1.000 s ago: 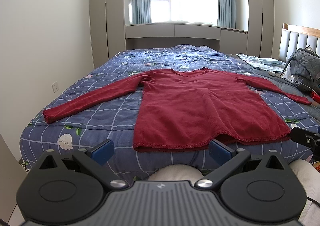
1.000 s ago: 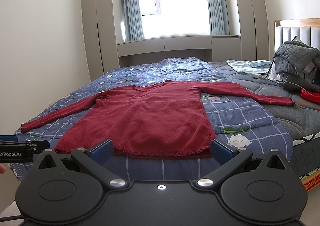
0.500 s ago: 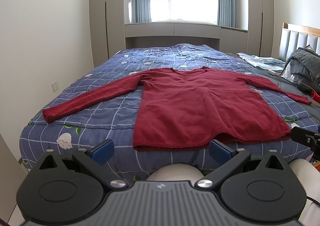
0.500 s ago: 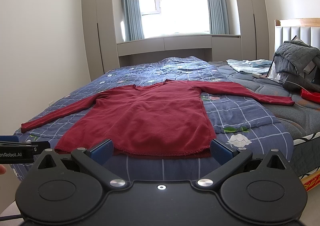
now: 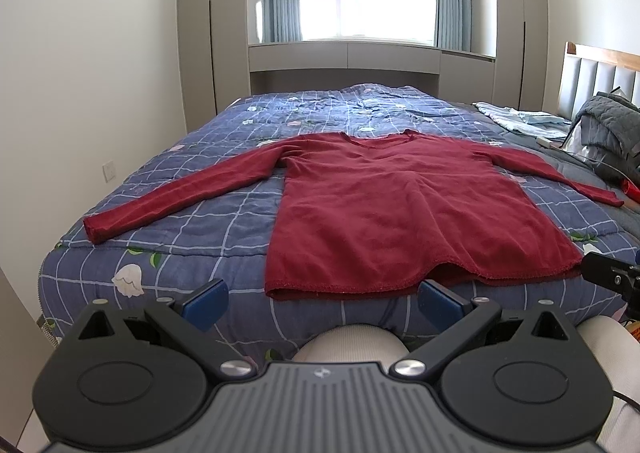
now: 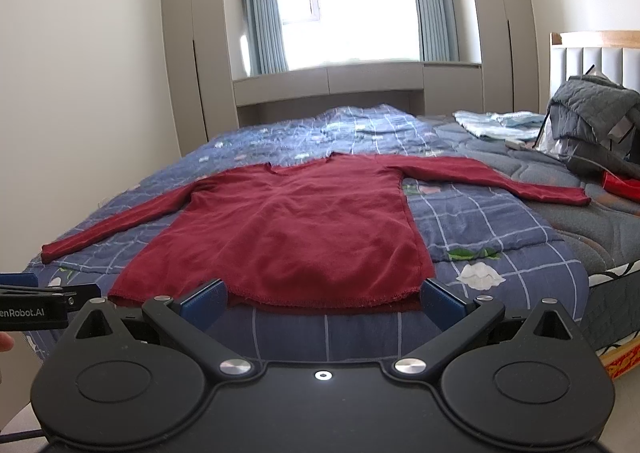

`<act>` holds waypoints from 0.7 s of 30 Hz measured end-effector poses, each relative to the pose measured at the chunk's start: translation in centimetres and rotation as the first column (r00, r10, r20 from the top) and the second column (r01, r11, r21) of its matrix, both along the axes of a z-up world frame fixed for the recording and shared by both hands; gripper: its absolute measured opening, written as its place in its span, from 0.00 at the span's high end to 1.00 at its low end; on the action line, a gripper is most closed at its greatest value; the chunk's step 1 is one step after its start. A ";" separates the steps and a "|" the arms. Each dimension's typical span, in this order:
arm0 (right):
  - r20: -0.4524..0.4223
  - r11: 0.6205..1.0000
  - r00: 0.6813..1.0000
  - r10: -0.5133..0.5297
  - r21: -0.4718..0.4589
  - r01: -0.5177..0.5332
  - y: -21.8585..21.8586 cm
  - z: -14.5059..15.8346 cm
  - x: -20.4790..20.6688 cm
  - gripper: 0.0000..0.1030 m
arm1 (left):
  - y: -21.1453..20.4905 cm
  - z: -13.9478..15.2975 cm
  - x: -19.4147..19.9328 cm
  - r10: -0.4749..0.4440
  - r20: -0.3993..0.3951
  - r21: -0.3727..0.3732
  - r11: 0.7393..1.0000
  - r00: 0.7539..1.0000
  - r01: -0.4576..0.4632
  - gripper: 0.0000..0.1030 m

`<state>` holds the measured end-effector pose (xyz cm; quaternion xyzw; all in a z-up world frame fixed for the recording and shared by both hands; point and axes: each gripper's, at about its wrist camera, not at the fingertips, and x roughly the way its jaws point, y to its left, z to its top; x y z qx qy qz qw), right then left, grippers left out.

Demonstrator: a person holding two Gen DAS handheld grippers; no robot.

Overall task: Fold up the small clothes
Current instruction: 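Grasp the sweater's sleeve cuff with the right gripper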

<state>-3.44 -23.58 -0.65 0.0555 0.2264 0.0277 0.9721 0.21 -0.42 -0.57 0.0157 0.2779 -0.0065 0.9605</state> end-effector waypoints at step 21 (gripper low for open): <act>-0.175 0.985 0.970 -0.171 -0.017 0.171 -7.1 1.0 13.7 0.00 | -3.4 3.0 14.9 -0.019 -0.151 0.047 0.999 0.988 0.026 0.00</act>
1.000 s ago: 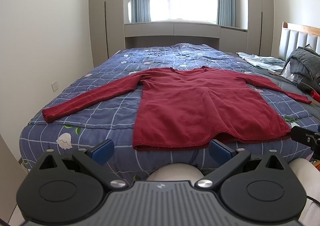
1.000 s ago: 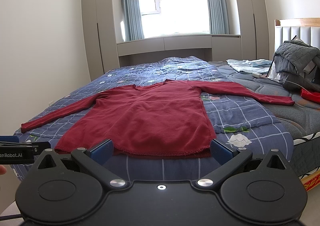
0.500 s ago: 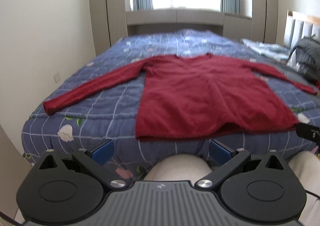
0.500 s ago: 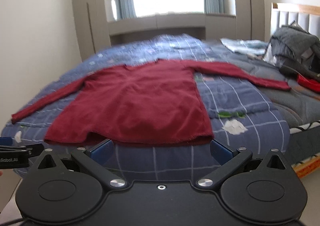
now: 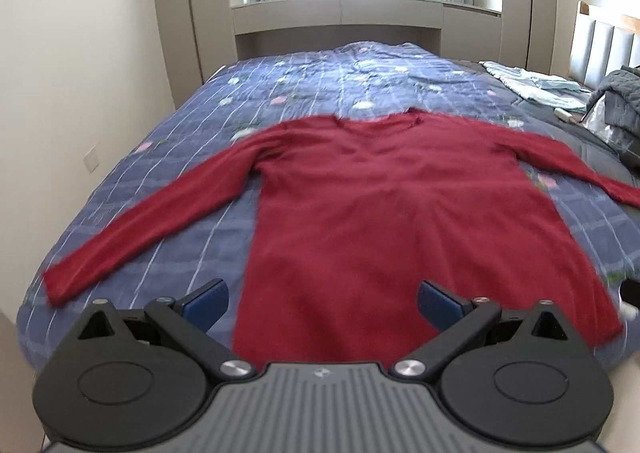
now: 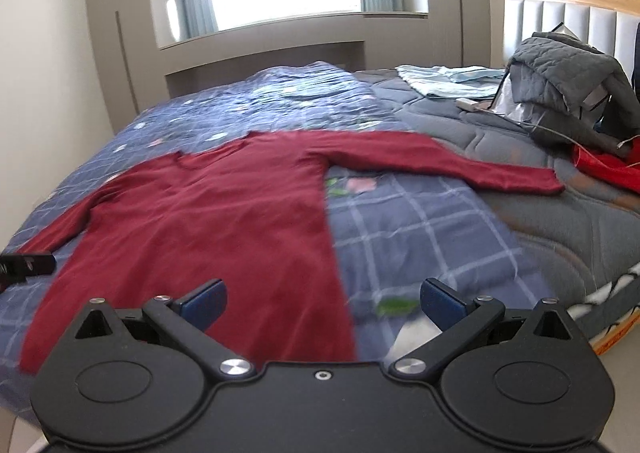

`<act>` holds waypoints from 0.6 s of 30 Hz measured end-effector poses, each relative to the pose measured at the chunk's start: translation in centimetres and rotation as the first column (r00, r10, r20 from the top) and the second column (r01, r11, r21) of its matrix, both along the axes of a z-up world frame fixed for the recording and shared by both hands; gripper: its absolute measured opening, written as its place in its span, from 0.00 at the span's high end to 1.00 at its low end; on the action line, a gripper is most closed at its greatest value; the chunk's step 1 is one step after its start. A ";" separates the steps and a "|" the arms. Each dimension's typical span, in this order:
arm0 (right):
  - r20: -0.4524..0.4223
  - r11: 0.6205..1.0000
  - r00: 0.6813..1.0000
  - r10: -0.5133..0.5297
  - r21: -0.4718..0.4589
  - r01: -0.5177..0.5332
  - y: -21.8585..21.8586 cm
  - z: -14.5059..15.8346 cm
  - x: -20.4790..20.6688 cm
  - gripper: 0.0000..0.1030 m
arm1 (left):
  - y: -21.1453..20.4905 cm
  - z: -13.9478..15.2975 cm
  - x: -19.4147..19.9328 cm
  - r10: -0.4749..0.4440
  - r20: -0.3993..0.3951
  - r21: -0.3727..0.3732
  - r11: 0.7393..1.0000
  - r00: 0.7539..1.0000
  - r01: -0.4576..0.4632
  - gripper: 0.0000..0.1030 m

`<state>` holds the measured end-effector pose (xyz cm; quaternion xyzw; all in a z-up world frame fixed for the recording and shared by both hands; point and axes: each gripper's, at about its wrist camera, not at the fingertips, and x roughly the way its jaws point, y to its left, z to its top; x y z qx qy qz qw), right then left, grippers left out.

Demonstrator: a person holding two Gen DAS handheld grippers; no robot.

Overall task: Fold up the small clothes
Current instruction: 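Grasp the sweater's sleeve cuff with the right gripper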

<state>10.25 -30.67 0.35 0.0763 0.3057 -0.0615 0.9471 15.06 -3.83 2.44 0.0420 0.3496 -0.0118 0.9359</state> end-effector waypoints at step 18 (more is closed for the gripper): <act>0.097 0.977 0.977 -0.189 0.120 0.177 -20.8 -5.1 15.0 0.00 | -17.0 -2.6 24.0 -0.169 0.077 0.011 0.986 0.983 0.168 0.00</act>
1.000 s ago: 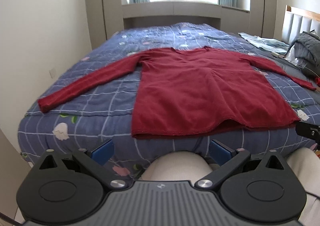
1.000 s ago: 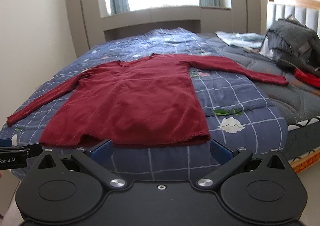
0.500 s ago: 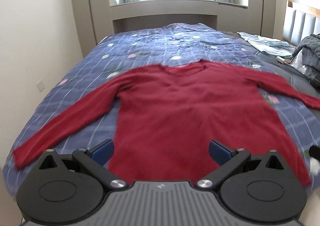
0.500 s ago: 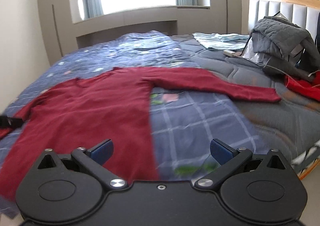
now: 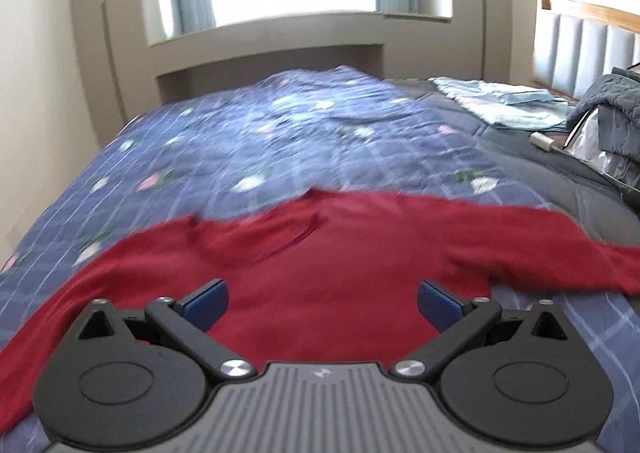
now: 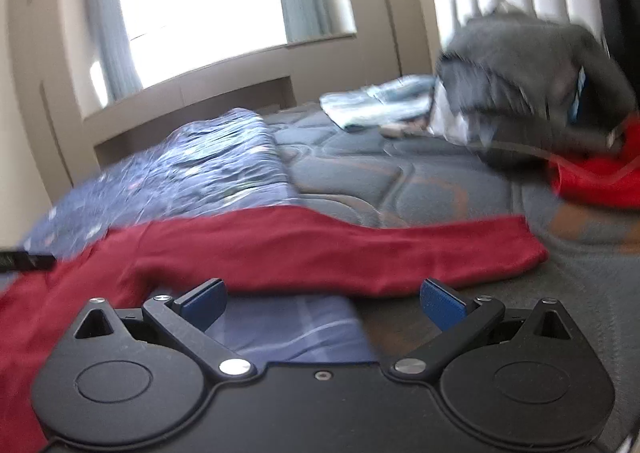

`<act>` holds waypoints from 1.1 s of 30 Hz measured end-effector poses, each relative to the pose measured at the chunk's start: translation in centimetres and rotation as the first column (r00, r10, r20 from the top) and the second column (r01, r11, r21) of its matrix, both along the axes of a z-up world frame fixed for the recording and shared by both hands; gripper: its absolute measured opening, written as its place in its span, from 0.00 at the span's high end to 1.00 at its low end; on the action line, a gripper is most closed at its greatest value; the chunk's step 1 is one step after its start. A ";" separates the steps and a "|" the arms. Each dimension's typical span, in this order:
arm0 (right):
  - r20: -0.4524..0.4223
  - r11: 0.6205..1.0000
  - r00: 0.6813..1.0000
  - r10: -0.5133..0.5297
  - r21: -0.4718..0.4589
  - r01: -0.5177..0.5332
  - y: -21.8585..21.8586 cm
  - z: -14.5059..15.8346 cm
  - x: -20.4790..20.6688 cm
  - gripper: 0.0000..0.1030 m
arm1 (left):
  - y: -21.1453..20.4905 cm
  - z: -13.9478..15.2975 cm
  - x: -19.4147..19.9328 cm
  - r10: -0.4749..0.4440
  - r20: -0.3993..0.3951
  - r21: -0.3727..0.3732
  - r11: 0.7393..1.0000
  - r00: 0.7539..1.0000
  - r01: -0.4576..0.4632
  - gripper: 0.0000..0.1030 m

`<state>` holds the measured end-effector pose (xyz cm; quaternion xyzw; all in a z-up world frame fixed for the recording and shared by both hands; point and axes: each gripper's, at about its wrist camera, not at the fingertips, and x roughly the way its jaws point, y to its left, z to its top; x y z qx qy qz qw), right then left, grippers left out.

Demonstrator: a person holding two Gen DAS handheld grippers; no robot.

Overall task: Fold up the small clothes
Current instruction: 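Grasp the sweater's sleeve cuff with the right gripper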

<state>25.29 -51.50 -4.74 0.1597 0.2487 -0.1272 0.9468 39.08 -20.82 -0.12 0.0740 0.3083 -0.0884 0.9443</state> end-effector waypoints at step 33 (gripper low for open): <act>0.059 0.965 0.967 -0.247 -0.070 0.251 -4.3 5.4 10.0 0.95 | 1.7 0.7 11.5 0.012 -0.166 -0.100 0.995 0.986 -0.029 0.00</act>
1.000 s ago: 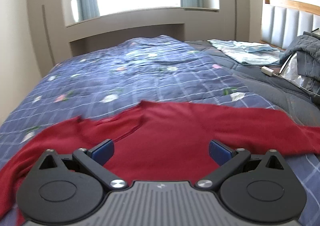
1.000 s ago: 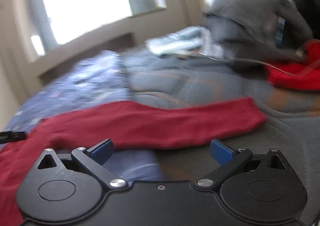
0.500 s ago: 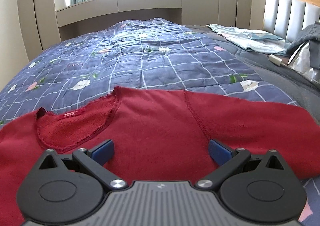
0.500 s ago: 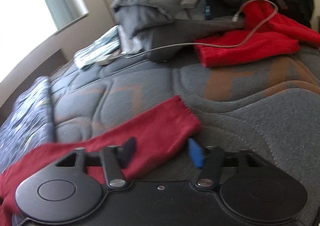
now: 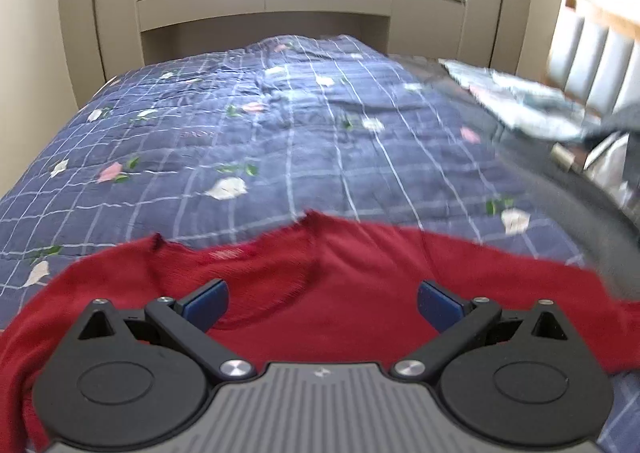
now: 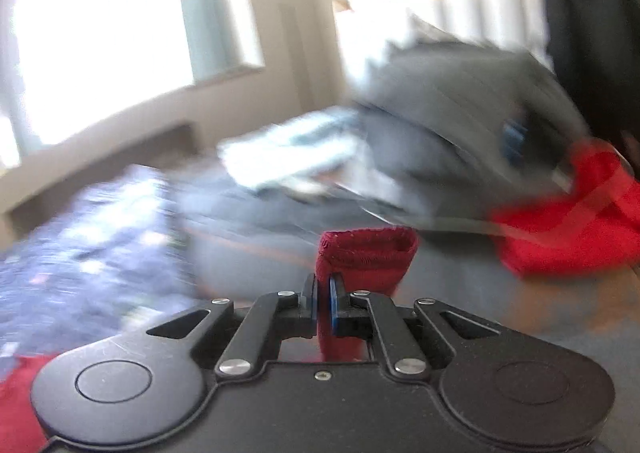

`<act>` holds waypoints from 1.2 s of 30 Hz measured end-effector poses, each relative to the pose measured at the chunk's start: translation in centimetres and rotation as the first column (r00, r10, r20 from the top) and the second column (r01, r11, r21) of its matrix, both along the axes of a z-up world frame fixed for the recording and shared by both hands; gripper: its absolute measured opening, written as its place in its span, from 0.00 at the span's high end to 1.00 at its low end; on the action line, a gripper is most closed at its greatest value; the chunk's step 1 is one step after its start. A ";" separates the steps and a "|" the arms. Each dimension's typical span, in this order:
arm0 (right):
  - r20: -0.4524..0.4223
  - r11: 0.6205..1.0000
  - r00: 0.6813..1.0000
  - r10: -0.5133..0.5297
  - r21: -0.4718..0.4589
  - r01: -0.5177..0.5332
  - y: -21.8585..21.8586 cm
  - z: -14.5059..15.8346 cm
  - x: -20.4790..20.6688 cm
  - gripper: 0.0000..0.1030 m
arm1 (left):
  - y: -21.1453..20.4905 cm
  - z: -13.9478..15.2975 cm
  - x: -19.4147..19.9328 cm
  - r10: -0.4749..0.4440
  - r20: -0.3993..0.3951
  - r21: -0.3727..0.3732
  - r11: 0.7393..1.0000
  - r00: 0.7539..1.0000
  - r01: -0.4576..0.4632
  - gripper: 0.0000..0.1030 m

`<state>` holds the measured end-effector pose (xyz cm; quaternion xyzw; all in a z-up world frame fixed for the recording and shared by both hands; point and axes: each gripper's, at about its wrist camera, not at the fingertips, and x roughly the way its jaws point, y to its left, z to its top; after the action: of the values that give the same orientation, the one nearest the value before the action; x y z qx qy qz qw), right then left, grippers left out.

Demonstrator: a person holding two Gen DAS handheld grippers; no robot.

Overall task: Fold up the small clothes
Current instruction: 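Grasp the sweater's sleeve cuff with the right gripper, then carry the held sleeve across the sweater body with the right gripper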

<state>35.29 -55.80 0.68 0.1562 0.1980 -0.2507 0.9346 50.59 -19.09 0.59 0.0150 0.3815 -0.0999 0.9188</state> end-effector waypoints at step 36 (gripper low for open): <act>-0.280 0.429 0.467 0.839 -0.190 -0.883 39.2 -5.2 10.6 0.32 | 24.1 -2.7 1.4 0.306 -0.051 -0.111 0.944 0.951 -0.310 0.00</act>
<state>45.84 -16.57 -4.49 -0.1335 0.2742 0.2246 0.9255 52.00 5.05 -2.10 -0.1006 0.3877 0.0223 0.9160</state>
